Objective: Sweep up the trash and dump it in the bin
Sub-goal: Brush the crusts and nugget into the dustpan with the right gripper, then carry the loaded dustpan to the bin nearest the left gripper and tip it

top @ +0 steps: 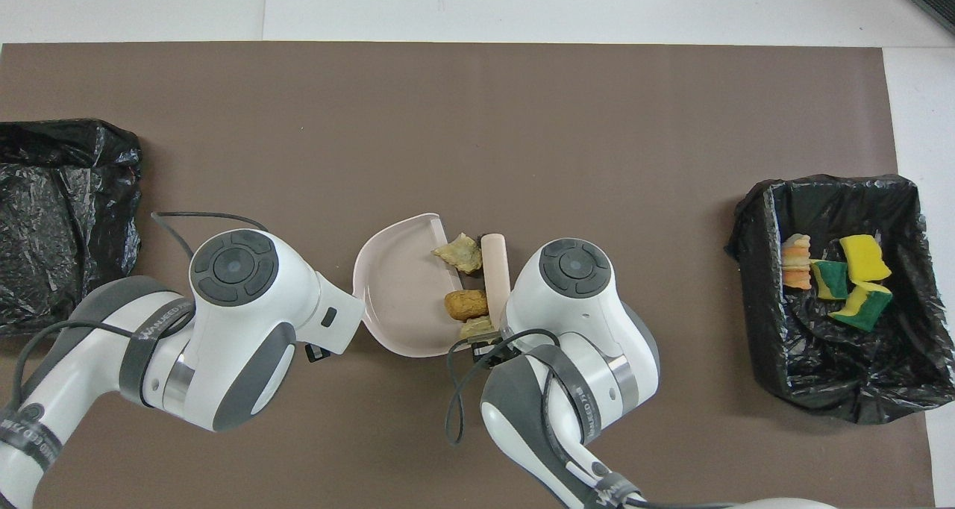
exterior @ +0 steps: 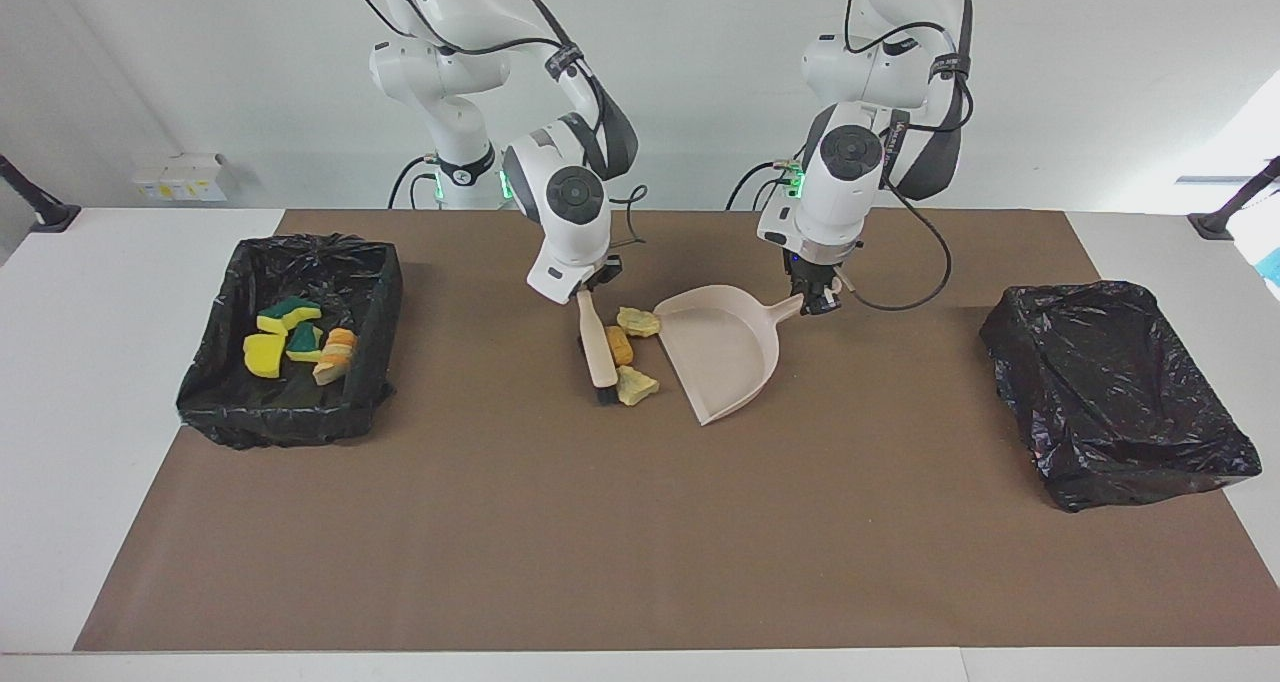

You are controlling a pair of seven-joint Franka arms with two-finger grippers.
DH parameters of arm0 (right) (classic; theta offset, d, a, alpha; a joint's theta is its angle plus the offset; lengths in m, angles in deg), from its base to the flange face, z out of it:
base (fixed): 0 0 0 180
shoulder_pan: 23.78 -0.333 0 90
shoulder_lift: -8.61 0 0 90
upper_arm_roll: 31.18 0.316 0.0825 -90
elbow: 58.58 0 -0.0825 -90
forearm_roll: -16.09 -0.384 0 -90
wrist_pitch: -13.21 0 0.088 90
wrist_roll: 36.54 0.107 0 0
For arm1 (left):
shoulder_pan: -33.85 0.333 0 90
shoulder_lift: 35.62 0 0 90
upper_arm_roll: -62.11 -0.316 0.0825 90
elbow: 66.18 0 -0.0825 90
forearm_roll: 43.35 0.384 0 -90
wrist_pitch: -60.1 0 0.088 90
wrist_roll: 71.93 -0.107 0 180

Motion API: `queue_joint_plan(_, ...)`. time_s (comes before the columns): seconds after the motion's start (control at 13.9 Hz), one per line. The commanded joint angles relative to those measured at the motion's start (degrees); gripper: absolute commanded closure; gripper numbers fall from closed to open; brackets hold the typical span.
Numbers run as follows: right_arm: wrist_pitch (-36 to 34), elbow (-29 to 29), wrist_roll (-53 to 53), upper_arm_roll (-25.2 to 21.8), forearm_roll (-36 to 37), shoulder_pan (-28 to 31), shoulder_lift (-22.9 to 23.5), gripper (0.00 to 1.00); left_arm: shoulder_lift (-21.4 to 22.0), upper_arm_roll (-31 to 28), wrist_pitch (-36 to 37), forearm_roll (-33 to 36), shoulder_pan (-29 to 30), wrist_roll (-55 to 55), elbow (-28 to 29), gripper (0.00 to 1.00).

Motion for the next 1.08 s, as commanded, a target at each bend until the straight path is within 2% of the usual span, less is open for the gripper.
queue_joint_plan(0.0, -0.58, -4.29, 3.04, 0.18, -2.85, -1.34, 1.63, 1.0, 0.48, -0.43, -1.85, 0.47, 2.15, 0.61, -0.21, 1.0)
queue_joint_plan(0.14, -3.2, -4.04, 3.31, -0.17, -2.23, -0.39, 0.32, 1.0, -0.21, -0.35, -2.9, -0.85, 5.05, 0.43, -0.82, 1.0)
queue_joint_plan(0.43, -15.06, -4.39, 3.49, -0.53, 1.62, 3.31, -6.71, 1.0, -0.74, -0.35, -4.66, -10.49, 10.32, -5.18, -1.0, 1.0)
queue_joint_plan(0.58, -18.94, -3.43, 4.71, -0.44, 2.86, 3.05, -8.82, 1.0, -0.48, -0.43, -4.31, -11.49, 11.91, -6.33, -1.09, 1.0)
queue_joint_plan(0.79, -19.31, 0.35, 8.92, 0.09, 3.13, -0.1, -11.9, 1.0, 0.66, -1.05, -2.12, -11.49, 13.23, -5.55, -3.01, 1.0)
queue_joint_plan(1.01, -19.22, 0.44, 15.43, 0.09, 4.44, -7.13, -10.42, 1.0, 1.19, -1.05, 4.99, -11.49, 16.3, -5.54, -8.54, 1.0)
